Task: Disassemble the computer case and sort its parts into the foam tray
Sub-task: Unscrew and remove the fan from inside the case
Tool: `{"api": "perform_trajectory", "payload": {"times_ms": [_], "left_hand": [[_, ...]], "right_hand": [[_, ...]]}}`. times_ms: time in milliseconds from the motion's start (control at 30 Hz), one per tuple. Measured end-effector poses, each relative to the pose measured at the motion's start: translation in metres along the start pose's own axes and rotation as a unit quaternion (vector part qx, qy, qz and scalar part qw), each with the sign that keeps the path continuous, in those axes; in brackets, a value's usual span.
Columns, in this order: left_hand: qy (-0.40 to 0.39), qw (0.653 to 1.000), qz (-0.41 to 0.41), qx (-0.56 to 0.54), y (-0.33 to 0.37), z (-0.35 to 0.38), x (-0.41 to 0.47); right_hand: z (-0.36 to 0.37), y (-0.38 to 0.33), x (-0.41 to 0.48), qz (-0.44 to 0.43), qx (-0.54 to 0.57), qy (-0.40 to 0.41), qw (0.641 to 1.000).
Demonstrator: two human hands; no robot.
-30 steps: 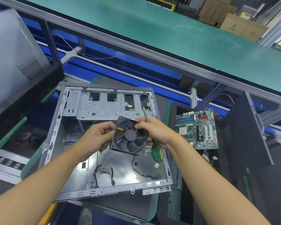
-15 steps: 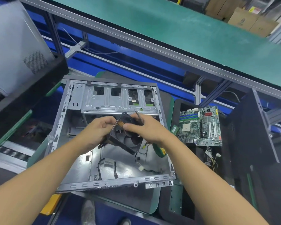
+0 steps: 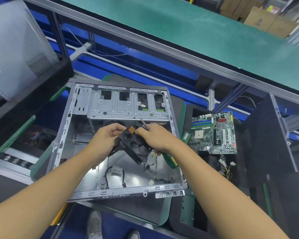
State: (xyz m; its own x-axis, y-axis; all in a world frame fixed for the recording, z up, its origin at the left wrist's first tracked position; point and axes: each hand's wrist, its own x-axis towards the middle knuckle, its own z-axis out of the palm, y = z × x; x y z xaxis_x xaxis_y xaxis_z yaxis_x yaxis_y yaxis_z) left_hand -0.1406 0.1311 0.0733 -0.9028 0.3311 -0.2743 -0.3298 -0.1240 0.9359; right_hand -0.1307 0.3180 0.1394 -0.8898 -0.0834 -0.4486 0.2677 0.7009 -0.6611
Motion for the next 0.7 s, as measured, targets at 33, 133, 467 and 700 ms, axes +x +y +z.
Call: {"api": "perform_trajectory", "payload": {"times_ms": [33,133,467,700], "left_hand": [[0.006,1.000,-0.007,-0.014,-0.001,0.001,0.000],[0.018,0.999,-0.022,-0.038,-0.003,0.002,-0.001],[-0.018,0.996,0.031,0.076,0.016,0.006,0.000],[-0.038,0.994,0.046,0.090,0.019,0.008,-0.004]], "right_hand": [[0.002,-0.001,0.000,0.001,-0.021,0.000,1.000],[0.003,0.000,0.000,0.002,-0.019,-0.005,1.000],[-0.002,0.000,-0.001,-0.012,0.047,-0.025,0.999],[-0.002,0.003,-0.002,-0.020,0.051,-0.050,0.997]]}}
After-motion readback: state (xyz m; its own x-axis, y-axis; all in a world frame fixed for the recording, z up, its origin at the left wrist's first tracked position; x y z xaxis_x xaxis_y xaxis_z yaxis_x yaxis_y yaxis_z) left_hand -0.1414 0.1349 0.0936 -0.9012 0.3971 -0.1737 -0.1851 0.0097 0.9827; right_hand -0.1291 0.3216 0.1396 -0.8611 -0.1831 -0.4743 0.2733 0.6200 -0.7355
